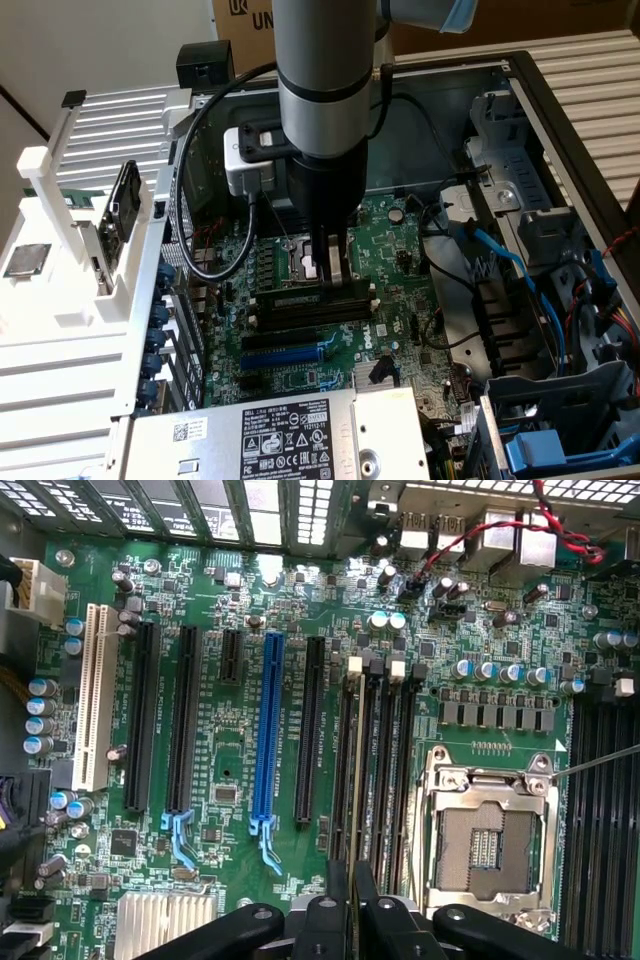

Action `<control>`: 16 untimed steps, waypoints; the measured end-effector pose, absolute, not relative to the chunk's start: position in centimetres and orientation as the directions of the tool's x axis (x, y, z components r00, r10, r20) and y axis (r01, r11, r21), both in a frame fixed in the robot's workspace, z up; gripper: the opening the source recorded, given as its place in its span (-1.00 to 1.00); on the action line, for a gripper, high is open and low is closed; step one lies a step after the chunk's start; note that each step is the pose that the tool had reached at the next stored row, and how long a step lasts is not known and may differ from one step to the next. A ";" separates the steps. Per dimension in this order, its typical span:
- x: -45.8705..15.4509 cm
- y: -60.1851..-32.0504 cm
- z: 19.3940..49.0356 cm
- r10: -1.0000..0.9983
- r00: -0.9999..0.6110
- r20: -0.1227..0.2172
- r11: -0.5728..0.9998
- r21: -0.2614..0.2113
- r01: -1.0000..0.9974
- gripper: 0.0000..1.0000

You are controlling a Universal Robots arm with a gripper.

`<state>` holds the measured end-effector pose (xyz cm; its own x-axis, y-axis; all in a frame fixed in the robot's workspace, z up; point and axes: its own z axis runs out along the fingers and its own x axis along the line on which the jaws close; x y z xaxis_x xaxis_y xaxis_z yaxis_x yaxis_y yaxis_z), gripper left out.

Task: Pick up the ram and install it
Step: 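Insert the ram into the slot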

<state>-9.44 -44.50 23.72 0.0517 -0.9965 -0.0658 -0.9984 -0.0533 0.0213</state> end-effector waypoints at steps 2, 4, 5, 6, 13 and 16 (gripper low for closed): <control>-9.5 -44.6 23.7 -0.997 0.050 -0.066 -0.052 0.021 -0.998 -0.73; -9.4 -44.6 23.7 -0.997 0.048 -0.066 -0.049 0.021 -0.999 -0.73; -9.4 -44.6 23.7 -0.997 0.046 -0.066 -0.048 0.021 -0.999 -0.73; -9.4 -44.6 23.7 -0.997 0.044 -0.066 -0.046 0.021 -0.999 -0.73; -9.6 -44.6 23.7 -0.997 0.036 -0.065 -0.037 0.016 -0.999 -0.73; -9.7 -44.6 23.7 -0.997 0.037 -0.064 -0.037 -0.007 -0.999 -0.73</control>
<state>-9.68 -44.59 23.65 0.0375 -0.9973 -0.0639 -0.9993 -0.0371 -0.0069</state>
